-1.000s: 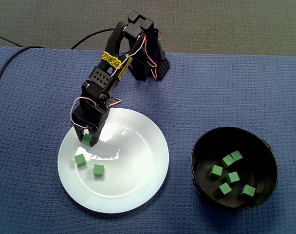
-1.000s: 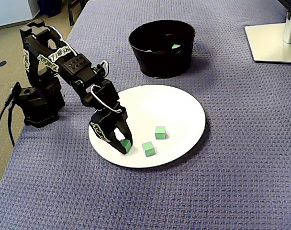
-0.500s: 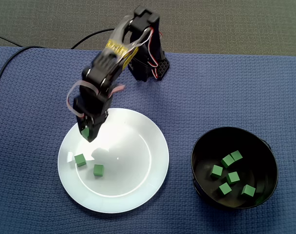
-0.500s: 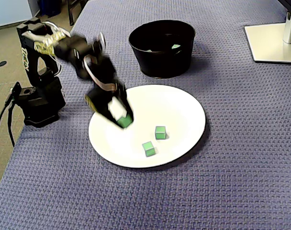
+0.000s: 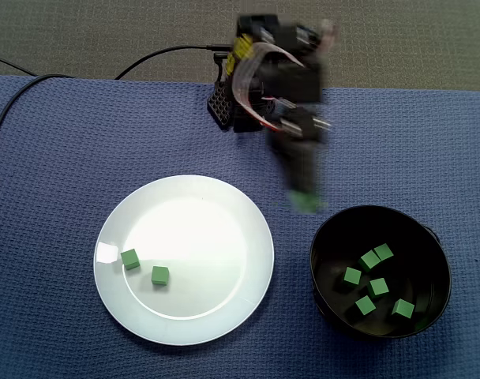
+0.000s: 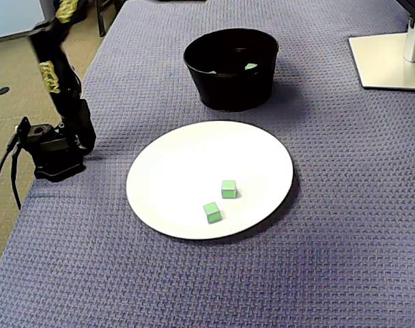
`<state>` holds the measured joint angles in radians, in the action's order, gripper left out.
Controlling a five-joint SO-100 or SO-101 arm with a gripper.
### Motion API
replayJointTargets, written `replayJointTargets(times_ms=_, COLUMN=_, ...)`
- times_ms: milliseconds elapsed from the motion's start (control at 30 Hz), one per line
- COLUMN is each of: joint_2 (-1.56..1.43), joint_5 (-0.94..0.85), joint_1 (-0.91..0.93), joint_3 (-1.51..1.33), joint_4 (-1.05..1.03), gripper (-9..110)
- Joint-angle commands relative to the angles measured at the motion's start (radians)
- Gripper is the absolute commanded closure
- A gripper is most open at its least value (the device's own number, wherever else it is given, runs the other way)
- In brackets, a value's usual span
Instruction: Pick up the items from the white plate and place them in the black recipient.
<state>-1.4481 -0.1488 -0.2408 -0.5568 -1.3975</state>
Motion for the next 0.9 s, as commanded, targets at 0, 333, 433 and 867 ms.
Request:
replayJointTargets(times_ms=0, joint_2=0.393, joint_5=-0.153, joint_1=-0.241, joint_3=0.327, joint_4=-0.089, gripper=102)
replayJointTargets(times_ms=333, joint_2=0.723, joint_5=-0.273, joint_1=-0.308, joint_3=0.351, joint_4=-0.069, gripper=73)
replayJointTargets(times_ms=433, joint_2=0.635, joint_5=-0.275, joint_1=-0.275, joint_3=0.383, joint_4=-0.169, gripper=59)
replayJointTargets(times_ms=867, joint_2=0.169, joint_5=-0.071, joint_1=0.388, joint_3=0.146, joint_4=-0.393, gripper=47)
